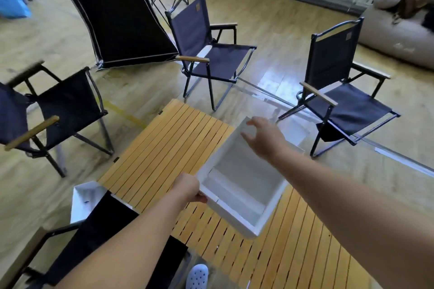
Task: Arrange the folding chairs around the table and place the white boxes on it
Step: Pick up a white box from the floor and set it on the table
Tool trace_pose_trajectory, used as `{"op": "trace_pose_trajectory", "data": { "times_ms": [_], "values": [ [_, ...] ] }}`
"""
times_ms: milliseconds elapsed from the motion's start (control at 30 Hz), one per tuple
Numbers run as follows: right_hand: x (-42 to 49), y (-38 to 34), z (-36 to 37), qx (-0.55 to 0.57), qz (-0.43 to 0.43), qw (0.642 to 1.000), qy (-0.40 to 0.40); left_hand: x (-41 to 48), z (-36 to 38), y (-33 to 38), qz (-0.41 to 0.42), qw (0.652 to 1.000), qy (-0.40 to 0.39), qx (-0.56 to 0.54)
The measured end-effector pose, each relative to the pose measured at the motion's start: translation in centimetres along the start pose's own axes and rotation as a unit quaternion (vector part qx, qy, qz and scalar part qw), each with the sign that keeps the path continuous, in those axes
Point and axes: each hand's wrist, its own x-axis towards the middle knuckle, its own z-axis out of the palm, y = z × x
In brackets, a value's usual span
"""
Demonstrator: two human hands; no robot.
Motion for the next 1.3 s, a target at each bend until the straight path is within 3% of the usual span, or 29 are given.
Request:
{"op": "trace_pose_trajectory", "data": {
  "times_ms": [67,167,267,400,733,933,1300],
  "values": [
    [-1.8,-0.5,2.9,-0.055,-0.010,0.991,-0.125,0.9,-0.9,-0.7,-0.040,0.999,0.013,-0.008],
    [-4.1,-0.8,7.0,-0.143,0.002,0.939,-0.313,2.5,-2.8,-1.8,-0.077,0.996,0.015,-0.036],
    [-5.6,-1.3,10.9,-0.228,-0.006,0.892,-0.390,4.8,-5.0,-2.1,-0.093,0.992,0.025,-0.082],
    [-4.3,-2.6,15.4,-0.219,0.016,0.905,-0.364,8.4,-8.2,-1.7,-0.076,0.990,0.050,-0.108],
    [3.2,-7.8,24.8,-0.171,-0.032,0.949,-0.261,19.8,-15.2,0.5,-0.008,0.979,0.106,-0.175],
    [6.1,-11.1,28.7,-0.151,-0.045,0.953,-0.258,26.4,-18.9,-1.4,-0.013,0.973,0.138,-0.182],
    [8.3,-12.9,33.1,-0.135,-0.052,0.955,-0.259,30.8,-21.0,-1.8,-0.022,0.970,0.156,-0.184]
  ]
}}
